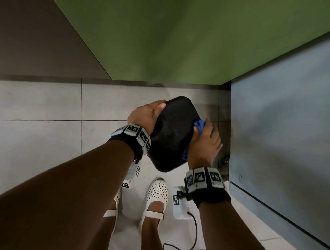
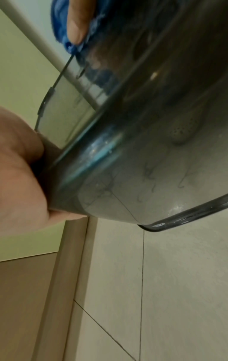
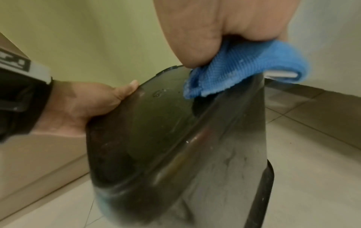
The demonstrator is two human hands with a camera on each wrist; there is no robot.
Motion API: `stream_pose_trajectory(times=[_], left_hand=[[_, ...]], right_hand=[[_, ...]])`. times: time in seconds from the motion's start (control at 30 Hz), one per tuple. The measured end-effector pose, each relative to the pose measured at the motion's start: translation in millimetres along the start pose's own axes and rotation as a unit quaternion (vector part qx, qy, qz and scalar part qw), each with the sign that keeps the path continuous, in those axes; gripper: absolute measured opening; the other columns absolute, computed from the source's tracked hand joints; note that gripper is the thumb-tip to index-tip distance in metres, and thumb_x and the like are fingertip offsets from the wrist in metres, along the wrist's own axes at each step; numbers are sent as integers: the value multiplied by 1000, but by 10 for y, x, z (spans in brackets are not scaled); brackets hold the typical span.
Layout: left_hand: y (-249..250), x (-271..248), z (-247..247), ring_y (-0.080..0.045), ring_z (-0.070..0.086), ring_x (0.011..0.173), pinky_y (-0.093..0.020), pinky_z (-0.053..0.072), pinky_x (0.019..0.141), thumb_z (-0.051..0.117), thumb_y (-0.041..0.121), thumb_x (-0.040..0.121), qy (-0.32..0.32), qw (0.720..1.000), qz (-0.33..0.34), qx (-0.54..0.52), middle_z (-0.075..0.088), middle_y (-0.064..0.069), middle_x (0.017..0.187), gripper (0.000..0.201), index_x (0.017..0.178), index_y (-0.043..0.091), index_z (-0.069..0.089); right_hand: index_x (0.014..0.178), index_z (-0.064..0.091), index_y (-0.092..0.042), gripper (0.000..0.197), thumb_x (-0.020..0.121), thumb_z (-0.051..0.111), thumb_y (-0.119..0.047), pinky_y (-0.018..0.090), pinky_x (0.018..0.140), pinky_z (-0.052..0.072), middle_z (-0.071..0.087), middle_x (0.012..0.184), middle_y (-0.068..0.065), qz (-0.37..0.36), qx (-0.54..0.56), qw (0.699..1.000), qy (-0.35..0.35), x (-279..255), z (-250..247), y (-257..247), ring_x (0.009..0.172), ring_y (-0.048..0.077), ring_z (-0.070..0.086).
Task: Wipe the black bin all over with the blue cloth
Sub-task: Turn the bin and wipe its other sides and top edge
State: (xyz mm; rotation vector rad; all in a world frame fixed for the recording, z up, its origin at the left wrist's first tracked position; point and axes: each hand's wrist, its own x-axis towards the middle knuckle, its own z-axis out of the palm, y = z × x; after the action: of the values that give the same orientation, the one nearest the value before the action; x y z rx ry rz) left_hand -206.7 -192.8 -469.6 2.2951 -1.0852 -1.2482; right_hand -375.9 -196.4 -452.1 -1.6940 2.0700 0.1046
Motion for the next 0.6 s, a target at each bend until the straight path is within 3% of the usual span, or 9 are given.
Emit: stream_pose_trajectory(times=[0.1, 0.17, 0.3, 0.4, 0.5, 0.6], left_hand=[[3, -21, 13, -25, 55, 120, -37, 43, 104, 31, 53, 95, 2, 1000, 0, -11, 62, 3, 129, 41, 129, 41, 51], [-5, -73, 25, -25, 55, 121, -35, 42, 104, 31, 50, 96, 12, 1000, -2, -27, 61, 1, 130, 41, 131, 37, 50], [-76, -330, 90, -26, 54, 122, -32, 40, 101, 28, 41, 100, 71, 993, -41, -82, 59, -2, 132, 42, 136, 31, 45], [-156, -549, 198, -27, 49, 127, -29, 37, 103, 28, 34, 101, 112, 980, -86, -142, 52, -4, 139, 43, 142, 26, 36], [-203, -742, 370, -22, 41, 133, -20, 30, 100, 24, 29, 102, 112, 956, -128, -240, 40, -2, 148, 46, 148, 24, 23], [-198, -928, 561, -17, 43, 126, -23, 34, 99, 23, 24, 102, 80, 893, -172, -408, 35, -7, 148, 45, 147, 22, 16]], right_hand=[[142, 27, -21, 49, 97, 37, -38, 49, 109, 27, 31, 144, 17, 41, 16, 999, 8, 24, 40, -33, 130, 34, 31], [140, 30, -19, 47, 97, 37, -37, 48, 105, 30, 33, 142, 17, 27, 13, 999, 11, 101, 33, -62, 127, 34, 32], [138, 36, -20, 45, 96, 40, -36, 47, 104, 30, 37, 140, 15, -95, -31, 995, -15, 258, -69, -123, 126, 33, 35], [135, 40, -26, 41, 95, 43, -35, 42, 104, 27, 39, 140, 5, -194, -48, 979, -43, 393, -119, -238, 126, 28, 35], [127, 47, -30, 36, 92, 47, -33, 40, 107, 22, 45, 135, -2, -278, -65, 957, -48, 522, -105, -444, 126, 21, 36], [120, 53, -32, 31, 89, 50, -32, 43, 111, 15, 49, 130, -6, -331, -74, 939, -53, 529, -29, -683, 127, 17, 34]])
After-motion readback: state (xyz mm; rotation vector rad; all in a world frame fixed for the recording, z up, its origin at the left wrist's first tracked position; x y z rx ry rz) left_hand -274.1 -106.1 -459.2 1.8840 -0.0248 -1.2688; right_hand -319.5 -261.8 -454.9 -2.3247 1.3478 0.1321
